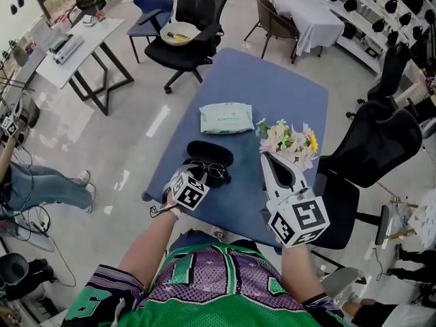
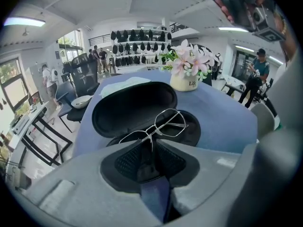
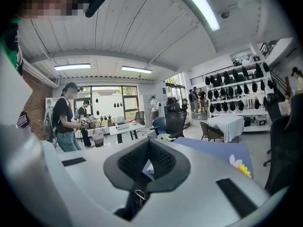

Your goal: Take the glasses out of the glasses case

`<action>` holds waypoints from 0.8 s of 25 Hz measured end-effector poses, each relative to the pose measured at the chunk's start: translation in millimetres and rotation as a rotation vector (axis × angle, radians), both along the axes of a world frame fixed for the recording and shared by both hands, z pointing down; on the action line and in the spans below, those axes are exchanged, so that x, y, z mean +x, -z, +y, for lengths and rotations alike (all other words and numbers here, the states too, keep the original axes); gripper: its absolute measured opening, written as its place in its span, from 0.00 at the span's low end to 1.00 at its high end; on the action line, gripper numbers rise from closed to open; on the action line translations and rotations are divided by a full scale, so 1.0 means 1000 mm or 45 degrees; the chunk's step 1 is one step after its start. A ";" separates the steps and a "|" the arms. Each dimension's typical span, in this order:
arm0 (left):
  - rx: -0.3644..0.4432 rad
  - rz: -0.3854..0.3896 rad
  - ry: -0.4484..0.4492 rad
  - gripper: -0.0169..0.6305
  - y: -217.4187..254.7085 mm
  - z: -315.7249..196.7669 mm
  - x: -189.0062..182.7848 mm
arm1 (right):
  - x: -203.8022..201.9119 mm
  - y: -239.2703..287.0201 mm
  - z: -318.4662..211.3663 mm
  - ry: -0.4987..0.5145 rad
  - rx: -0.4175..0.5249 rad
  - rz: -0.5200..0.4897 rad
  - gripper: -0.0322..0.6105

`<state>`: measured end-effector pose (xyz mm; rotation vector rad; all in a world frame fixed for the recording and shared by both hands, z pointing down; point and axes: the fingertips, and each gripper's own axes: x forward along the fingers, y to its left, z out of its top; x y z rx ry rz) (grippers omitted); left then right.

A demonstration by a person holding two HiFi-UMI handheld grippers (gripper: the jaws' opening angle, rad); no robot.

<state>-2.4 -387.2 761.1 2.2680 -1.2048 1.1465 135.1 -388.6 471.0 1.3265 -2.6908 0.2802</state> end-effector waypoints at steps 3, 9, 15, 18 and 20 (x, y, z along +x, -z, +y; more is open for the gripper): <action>-0.014 -0.015 0.001 0.17 0.001 -0.001 0.000 | -0.002 0.001 0.000 0.009 0.003 -0.001 0.05; -0.026 -0.045 -0.003 0.06 -0.001 0.000 0.002 | -0.004 0.001 0.001 0.007 0.003 -0.001 0.05; -0.030 -0.043 -0.009 0.05 0.001 -0.001 0.002 | 0.000 0.001 0.001 -0.018 -0.007 0.006 0.05; -0.020 -0.034 -0.001 0.05 0.004 -0.002 0.001 | 0.000 0.002 0.002 -0.022 -0.008 0.007 0.05; -0.015 -0.027 0.002 0.05 0.006 -0.003 0.001 | 0.000 0.002 0.002 -0.024 -0.005 0.007 0.05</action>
